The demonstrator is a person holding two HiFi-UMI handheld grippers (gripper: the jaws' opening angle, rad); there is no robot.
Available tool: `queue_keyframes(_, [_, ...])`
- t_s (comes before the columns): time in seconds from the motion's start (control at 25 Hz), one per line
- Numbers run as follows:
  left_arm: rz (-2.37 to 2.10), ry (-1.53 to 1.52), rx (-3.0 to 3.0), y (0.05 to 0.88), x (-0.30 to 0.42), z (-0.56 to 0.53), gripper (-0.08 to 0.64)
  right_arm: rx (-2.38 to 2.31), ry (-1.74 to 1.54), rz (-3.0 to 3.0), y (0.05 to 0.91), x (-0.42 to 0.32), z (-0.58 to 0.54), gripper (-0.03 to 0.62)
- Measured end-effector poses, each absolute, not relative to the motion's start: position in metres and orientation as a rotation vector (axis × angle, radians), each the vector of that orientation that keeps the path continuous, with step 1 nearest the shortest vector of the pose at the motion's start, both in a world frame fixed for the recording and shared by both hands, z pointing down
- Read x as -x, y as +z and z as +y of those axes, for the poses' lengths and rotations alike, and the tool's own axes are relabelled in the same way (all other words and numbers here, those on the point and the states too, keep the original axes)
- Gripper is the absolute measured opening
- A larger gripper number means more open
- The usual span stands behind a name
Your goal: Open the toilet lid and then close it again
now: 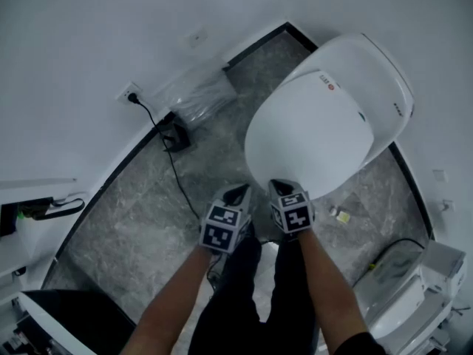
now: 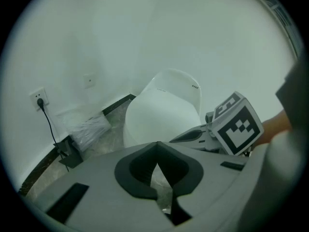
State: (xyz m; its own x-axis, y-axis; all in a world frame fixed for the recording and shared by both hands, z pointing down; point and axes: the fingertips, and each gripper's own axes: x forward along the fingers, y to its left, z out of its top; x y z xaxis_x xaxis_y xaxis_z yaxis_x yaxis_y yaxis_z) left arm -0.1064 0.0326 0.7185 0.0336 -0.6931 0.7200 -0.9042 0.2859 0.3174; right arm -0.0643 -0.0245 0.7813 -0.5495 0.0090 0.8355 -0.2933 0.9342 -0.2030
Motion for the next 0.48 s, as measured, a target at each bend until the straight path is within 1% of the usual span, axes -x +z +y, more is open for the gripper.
queue_keyframes(0.28, [-1.716,0.272,-1.499,0.702,0.102,0.024,0.008,-0.242,0.463,-2.174,0.751,0.049,-0.028,0.011])
queue_keyframes(0.48, [-1.710,0.231,-1.573,0.667,0.080,0.006,0.008,-0.275,0.515,-2.265,0.690,0.026,-0.034,0.011])
